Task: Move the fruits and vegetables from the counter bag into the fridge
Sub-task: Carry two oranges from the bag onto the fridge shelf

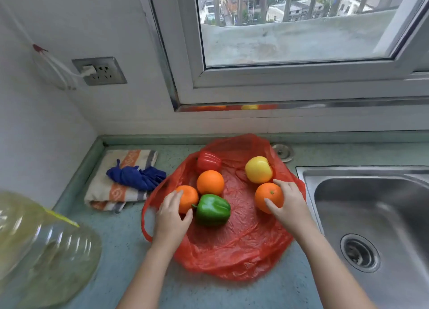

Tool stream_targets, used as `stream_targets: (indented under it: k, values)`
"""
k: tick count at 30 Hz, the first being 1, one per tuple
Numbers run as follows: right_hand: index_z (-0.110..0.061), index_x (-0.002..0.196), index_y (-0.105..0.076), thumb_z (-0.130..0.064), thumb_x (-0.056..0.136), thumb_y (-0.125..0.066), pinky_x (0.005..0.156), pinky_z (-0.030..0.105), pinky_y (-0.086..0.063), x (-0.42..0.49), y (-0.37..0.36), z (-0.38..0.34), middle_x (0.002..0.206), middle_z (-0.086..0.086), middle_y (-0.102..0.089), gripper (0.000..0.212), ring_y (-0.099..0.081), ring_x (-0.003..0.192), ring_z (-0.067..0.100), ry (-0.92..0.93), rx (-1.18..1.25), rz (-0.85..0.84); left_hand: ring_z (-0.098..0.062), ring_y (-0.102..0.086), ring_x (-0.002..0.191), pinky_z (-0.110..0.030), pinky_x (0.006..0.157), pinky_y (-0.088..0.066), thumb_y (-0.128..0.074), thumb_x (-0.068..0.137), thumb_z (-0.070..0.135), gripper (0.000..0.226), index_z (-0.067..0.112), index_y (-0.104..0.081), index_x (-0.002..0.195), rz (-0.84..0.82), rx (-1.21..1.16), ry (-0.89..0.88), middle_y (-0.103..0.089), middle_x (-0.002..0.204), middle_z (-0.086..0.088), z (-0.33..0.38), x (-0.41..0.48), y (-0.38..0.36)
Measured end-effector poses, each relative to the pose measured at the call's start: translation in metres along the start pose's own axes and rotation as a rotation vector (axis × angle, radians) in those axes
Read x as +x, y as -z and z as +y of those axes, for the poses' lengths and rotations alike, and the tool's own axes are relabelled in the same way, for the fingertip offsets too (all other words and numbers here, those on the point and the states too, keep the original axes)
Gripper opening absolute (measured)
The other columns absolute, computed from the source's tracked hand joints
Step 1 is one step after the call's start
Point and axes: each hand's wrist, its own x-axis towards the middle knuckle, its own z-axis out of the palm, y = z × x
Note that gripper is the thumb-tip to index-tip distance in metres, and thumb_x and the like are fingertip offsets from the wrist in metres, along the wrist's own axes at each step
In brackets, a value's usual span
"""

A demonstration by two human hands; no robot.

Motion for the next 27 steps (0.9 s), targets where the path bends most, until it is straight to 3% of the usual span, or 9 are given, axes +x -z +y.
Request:
stream_targets:
  k: [9, 19, 27]
  values:
    - [-0.01, 0.125, -0.053, -0.021, 0.071, -0.077, 0.092, 0.036, -0.038, 0.012, -0.02, 0.015, 0.123, 0.013, -0.049, 0.06, -0.044, 0.116, 0.03, -0.027, -0.058, 0.007, -0.028, -0.037, 0.128, -0.033, 0.106, -0.026, -0.07, 0.078, 0.017, 0.059, 0.006, -0.046, 0.132, -0.041, 0.042, 0.01, -0.043, 0.138, -0.013, -0.017, 0.028, -0.012]
    - [-0.02, 0.135, -0.043, -0.027, 0.071, -0.077, 0.098, 0.037, -0.036, 0.011, -0.032, 0.017, 0.132, 0.011, -0.039, 0.073, -0.039, 0.121, 0.028, -0.068, -0.024, -0.008, -0.028, -0.036, 0.127, -0.038, 0.105, -0.029, -0.075, 0.072, 0.023, 0.075, 0.013, -0.038, 0.137, -0.102, 0.005, 0.059, -0.039, 0.138, -0.012, -0.028, 0.042, -0.021]
    - [-0.016, 0.132, -0.046, -0.021, 0.068, -0.079, 0.098, 0.03, -0.031, 0.008, -0.033, 0.011, 0.125, 0.012, -0.044, 0.072, -0.042, 0.117, 0.026, -0.058, 0.064, 0.013, -0.028, -0.04, 0.124, -0.04, 0.102, -0.034, -0.078, 0.069, 0.024, 0.076, 0.015, -0.041, 0.134, -0.063, -0.034, 0.093, -0.042, 0.134, -0.01, -0.027, 0.038, -0.016]
